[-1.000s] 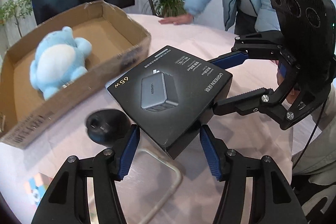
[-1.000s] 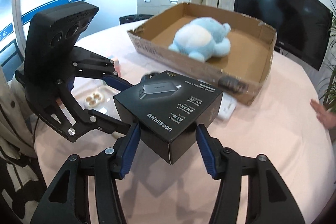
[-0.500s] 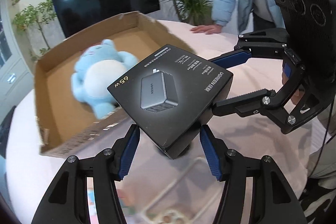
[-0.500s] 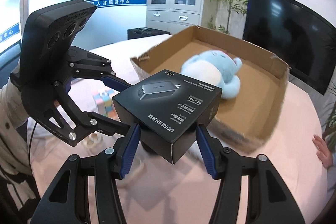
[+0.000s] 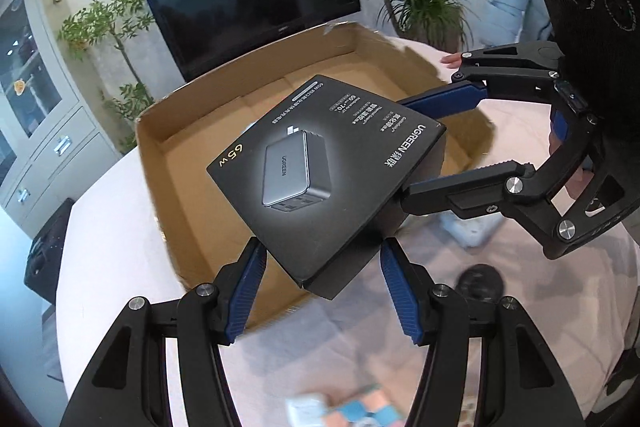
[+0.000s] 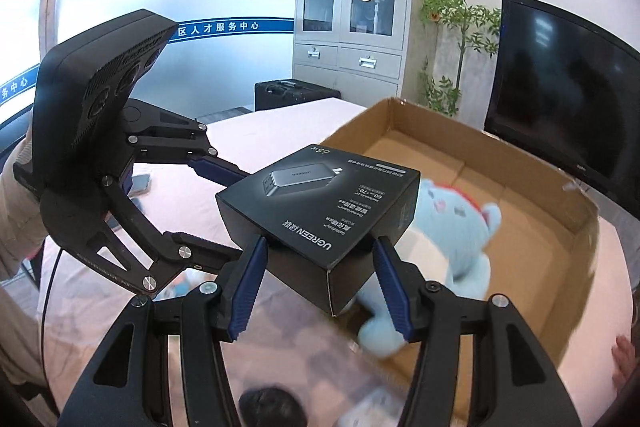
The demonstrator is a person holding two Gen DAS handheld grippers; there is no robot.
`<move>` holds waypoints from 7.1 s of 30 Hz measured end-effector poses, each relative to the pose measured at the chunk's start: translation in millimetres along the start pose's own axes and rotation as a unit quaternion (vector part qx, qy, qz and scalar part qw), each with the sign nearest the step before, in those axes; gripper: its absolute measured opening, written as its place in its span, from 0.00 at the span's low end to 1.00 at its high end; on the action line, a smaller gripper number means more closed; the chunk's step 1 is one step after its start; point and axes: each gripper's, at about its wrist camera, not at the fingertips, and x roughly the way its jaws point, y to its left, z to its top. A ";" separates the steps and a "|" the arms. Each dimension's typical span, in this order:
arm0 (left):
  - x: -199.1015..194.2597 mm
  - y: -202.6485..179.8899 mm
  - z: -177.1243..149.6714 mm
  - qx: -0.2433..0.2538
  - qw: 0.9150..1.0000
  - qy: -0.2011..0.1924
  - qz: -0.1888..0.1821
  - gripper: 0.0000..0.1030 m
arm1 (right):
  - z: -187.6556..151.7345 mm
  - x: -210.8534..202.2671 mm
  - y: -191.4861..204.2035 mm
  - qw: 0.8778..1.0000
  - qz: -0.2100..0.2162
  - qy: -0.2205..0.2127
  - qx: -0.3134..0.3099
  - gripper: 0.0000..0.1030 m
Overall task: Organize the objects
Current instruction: 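Lower the charger box into the box and open both grippers, then move both grippers to the black round object and grasp it, then lift the black round object with both grippers toward the cardboard box, then lower the black object into the box and open both grippers, then close both grippers on the white plastic case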
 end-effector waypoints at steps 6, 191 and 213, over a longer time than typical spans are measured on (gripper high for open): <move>31.7 39.5 -4.0 -0.007 1.000 0.019 0.001 0.56 | 12.8 42.6 -9.7 1.000 0.004 0.011 0.002 0.51; 149.8 -142.1 12.3 -0.025 0.971 0.156 -0.178 0.86 | -174.6 -35.2 -128.5 0.954 -0.018 0.186 0.233 0.77; 171.3 -164.3 24.6 0.052 0.977 0.115 -0.172 0.50 | -174.7 -2.0 -103.4 0.973 -0.034 0.211 0.091 0.65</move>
